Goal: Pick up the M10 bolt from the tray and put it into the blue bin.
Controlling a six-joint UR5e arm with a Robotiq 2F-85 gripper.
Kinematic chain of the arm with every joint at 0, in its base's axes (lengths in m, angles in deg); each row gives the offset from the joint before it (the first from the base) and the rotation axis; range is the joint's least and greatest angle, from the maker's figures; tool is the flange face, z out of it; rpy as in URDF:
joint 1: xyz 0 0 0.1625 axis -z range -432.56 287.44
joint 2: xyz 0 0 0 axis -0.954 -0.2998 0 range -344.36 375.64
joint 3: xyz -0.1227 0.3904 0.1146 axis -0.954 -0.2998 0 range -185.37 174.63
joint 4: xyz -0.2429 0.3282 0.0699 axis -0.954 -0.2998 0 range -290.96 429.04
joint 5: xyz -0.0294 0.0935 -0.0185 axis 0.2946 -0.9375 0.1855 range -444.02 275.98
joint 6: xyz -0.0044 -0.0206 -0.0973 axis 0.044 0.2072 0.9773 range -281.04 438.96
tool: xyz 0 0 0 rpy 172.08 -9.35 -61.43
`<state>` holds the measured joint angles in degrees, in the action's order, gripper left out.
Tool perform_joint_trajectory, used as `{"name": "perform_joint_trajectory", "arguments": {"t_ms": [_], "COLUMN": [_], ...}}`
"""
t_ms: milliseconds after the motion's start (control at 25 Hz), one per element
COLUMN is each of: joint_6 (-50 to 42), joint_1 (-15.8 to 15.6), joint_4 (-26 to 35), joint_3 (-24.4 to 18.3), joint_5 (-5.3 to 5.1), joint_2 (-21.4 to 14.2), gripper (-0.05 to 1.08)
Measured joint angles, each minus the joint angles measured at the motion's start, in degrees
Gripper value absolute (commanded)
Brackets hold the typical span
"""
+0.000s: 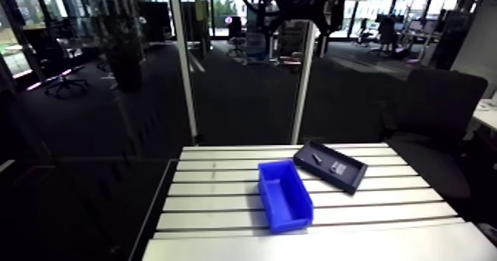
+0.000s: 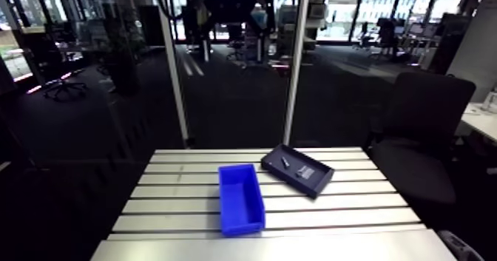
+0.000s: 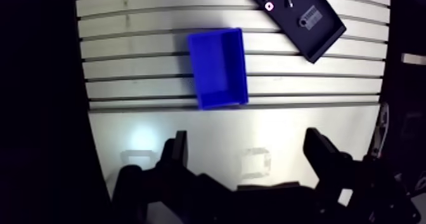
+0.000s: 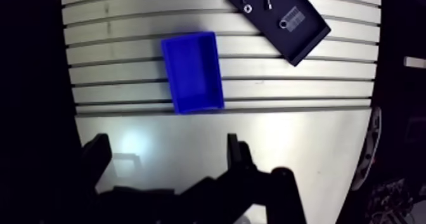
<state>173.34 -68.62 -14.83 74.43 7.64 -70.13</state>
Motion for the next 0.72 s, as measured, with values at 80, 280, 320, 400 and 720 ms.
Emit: {"name": "perform_joint_trajectory", "arguments": {"t_ms": [80, 280, 320, 400, 720], "joint_6": [2.6, 8.2, 9.2, 11.2, 18.2], "joint_1": [0.7, 2.7, 3.0, 3.6, 6.3], "joint_4": [-1.1, -3.2, -3.7, -4.8, -8.7], "joint_3": [0.0, -0.1, -0.1, -0.1, -0.3], "joint_5": [0.02, -0.08, -0.11, -0.13, -0.17], "joint_2": [0.4, 2.0, 2.5, 3.5, 7.9], "gripper": [0.01, 0.01, 0.01, 0.01, 0.03]}}
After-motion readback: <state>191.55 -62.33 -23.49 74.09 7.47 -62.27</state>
